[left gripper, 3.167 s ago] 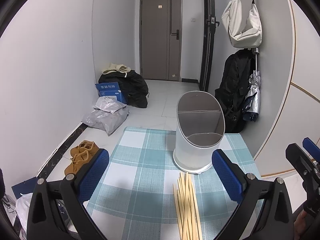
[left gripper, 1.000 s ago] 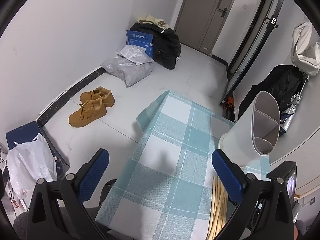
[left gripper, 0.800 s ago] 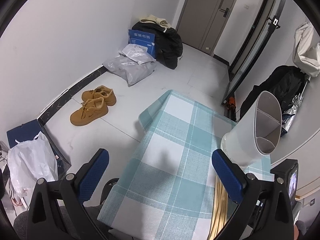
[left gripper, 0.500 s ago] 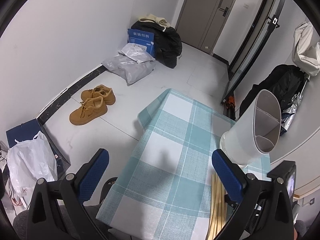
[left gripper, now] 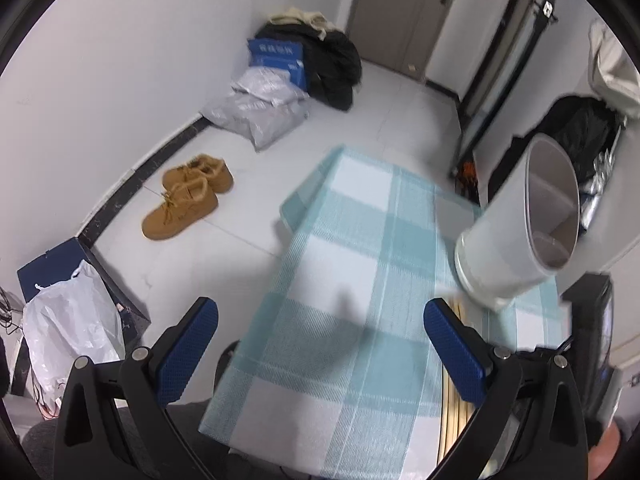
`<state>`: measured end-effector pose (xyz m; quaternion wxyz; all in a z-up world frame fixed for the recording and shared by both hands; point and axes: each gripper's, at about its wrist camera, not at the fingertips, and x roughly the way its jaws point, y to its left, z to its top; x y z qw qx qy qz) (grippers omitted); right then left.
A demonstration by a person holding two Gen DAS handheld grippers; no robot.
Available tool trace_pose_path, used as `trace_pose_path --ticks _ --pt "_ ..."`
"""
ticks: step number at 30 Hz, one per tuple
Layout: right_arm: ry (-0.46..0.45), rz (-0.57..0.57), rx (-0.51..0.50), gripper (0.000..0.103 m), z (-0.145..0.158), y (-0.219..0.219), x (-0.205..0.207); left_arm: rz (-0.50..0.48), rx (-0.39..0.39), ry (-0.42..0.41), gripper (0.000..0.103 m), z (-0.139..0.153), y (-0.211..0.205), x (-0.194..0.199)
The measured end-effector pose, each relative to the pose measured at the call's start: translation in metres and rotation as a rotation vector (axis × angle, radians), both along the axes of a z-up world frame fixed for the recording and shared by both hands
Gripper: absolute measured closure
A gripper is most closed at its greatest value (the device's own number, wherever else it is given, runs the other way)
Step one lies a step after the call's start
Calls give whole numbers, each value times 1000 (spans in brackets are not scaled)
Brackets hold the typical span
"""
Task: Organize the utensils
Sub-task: 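Lower both tools toward the wooden chopsticks beside the white holder, then close the right gripper on one chopstick while the left gripper grasps another chopstick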
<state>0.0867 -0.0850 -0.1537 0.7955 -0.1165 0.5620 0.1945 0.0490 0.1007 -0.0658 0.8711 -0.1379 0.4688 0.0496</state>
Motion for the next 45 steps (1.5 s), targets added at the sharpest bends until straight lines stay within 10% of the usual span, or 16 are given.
trace_pose_path --ticks 12,21,28,33,45 --pt "-72 -145 269 103 32 -75 -6 -254 85 218 3 -40 -70 0" --pt "-49 -16 126 79 7 -44 -10 -136 57 218 3 -38 -53 1" --pt "-107 46 -6 79 -5 -18 -11 -118 25 226 3 -42 -42 1" --pt "-125 46 -7 98 -6 -6 -6 -150 13 254 3 -50 -39 0" --pt "-105 -235 398 98 33 -78 4 -332 64 260 3 -52 -83 -5"
